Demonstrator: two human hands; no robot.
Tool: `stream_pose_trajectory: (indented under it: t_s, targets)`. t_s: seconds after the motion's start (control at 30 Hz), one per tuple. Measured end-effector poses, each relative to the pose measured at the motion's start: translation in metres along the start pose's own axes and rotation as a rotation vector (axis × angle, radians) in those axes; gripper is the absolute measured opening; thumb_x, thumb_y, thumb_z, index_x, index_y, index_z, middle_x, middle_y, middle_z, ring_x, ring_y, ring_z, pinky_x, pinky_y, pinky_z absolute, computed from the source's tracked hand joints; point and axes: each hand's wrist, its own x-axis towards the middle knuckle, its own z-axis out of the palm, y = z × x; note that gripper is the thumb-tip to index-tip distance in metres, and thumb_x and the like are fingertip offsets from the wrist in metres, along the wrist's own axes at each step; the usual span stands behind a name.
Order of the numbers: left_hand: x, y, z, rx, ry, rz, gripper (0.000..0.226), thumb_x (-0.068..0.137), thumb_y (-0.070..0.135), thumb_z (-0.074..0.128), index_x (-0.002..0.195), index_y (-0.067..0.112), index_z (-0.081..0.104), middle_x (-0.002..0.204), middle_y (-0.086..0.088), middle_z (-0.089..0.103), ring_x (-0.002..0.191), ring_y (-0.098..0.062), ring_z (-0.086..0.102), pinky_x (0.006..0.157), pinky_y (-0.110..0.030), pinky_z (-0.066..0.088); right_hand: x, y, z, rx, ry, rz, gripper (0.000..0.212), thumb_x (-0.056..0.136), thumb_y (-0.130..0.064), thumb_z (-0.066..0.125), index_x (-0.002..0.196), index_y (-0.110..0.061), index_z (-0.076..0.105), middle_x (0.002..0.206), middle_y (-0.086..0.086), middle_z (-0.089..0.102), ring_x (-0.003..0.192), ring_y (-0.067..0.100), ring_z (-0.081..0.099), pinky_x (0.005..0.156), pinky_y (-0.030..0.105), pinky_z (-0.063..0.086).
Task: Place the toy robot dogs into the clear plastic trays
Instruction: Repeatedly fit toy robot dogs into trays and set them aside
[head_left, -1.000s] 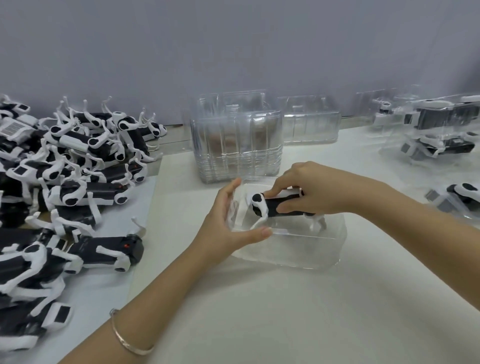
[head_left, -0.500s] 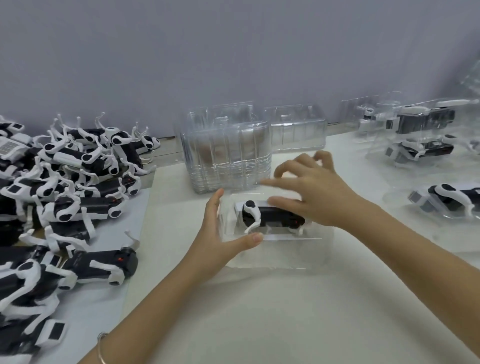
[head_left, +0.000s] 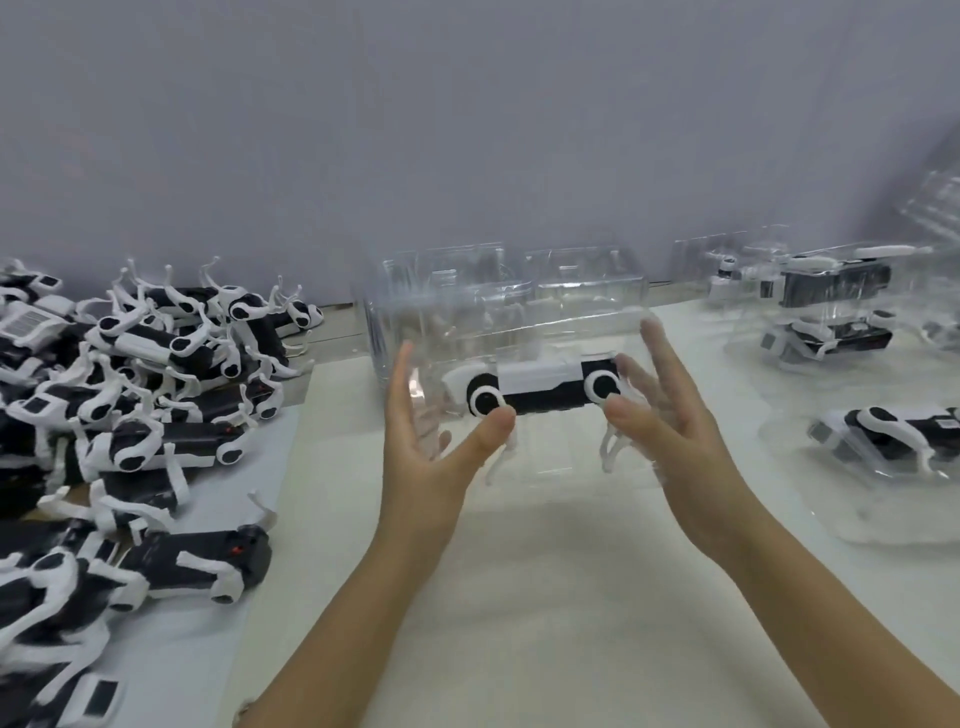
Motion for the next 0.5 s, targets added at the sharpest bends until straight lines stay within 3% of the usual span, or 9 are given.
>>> stream_pose_trajectory:
  t_s: [0.07, 0.13, 0.17, 0.23, 0.33, 0.43, 0.5]
  targets:
    - [-0.004, 0.008, -0.004, 0.023, 0.024, 0.125, 0.093, 0.054, 0.063, 0.08, 0.132, 0.069, 0.029, 0.147, 0.02, 0.041, 0.125, 0.003, 0.05, 0.101, -0.024, 0.043, 0.002, -0.002, 0.006, 0.015, 0.043, -0.115, 0.081, 0.062, -0.056, 0.073, 0.133, -0.067, 0.036, 0.137, -0.022, 0.051, 0.119, -0.004, 0.056, 0.09, 0.022, 0.05]
    - [-0.006, 0.011, -0.006, 0.036, 0.034, 0.2, 0.091, 0.062, 0.059, 0.078, 0.137, 0.064, 0.028, 0.147, 0.026, 0.04, 0.129, 0.0, 0.048, 0.106, -0.032, 0.042, 0.002, 0.001, 0.014, 0.028, 0.091, -0.176, 0.074, 0.066, -0.057, 0.075, 0.131, -0.067, 0.04, 0.134, -0.02, 0.057, 0.119, 0.0, 0.057, 0.096, 0.049, 0.05]
    - [-0.007, 0.012, -0.007, 0.052, 0.04, 0.218, 0.088, 0.065, 0.056, 0.076, 0.138, 0.062, 0.027, 0.146, 0.03, 0.04, 0.132, -0.002, 0.046, 0.109, -0.037, 0.04, 0.001, 0.003, 0.016, 0.037, 0.106, -0.201, 0.072, 0.067, -0.058, 0.075, 0.13, -0.067, 0.041, 0.132, -0.024, 0.057, 0.12, -0.001, 0.057, 0.098, 0.053, 0.048]
    - [-0.007, 0.013, -0.007, 0.082, 0.042, 0.218, 0.083, 0.068, 0.057, 0.073, 0.137, 0.065, 0.028, 0.143, 0.037, 0.038, 0.135, -0.005, 0.044, 0.112, -0.044, 0.038, 0.001, 0.011, 0.019, 0.051, 0.127, -0.224, 0.069, 0.071, -0.056, 0.074, 0.131, -0.065, 0.041, 0.13, -0.031, 0.056, 0.12, -0.005, 0.055, 0.101, 0.052, 0.047]
    - [-0.012, 0.016, -0.003, 0.159, 0.035, 0.184, 0.076, 0.071, 0.059, 0.074, 0.13, 0.072, 0.028, 0.142, 0.042, 0.035, 0.135, -0.001, 0.041, 0.112, -0.042, 0.038, 0.001, 0.026, 0.018, 0.151, 0.148, -0.172, 0.063, 0.077, -0.037, 0.075, 0.13, -0.059, 0.048, 0.129, -0.021, 0.061, 0.119, 0.006, 0.059, 0.1, 0.05, 0.05]
    - [-0.014, 0.02, 0.002, 0.228, 0.056, 0.187, 0.075, 0.077, 0.053, 0.074, 0.134, 0.067, 0.028, 0.141, 0.04, 0.037, 0.134, 0.006, 0.039, 0.115, -0.038, 0.034, -0.001, 0.035, 0.018, 0.199, 0.167, -0.118, 0.06, 0.078, -0.029, 0.071, 0.13, -0.051, 0.053, 0.125, -0.012, 0.066, 0.105, 0.022, 0.061, 0.083, 0.033, 0.057]
    - [-0.023, 0.028, 0.003, 0.276, 0.05, 0.177, 0.078, 0.075, 0.051, 0.07, 0.139, 0.06, 0.028, 0.14, 0.043, 0.034, 0.134, 0.011, 0.033, 0.115, -0.029, 0.03, 0.0, 0.037, 0.016, 0.253, 0.157, -0.054, 0.062, 0.078, -0.027, 0.07, 0.133, -0.048, 0.051, 0.124, -0.003, 0.067, 0.107, 0.024, 0.061, 0.078, 0.031, 0.057]
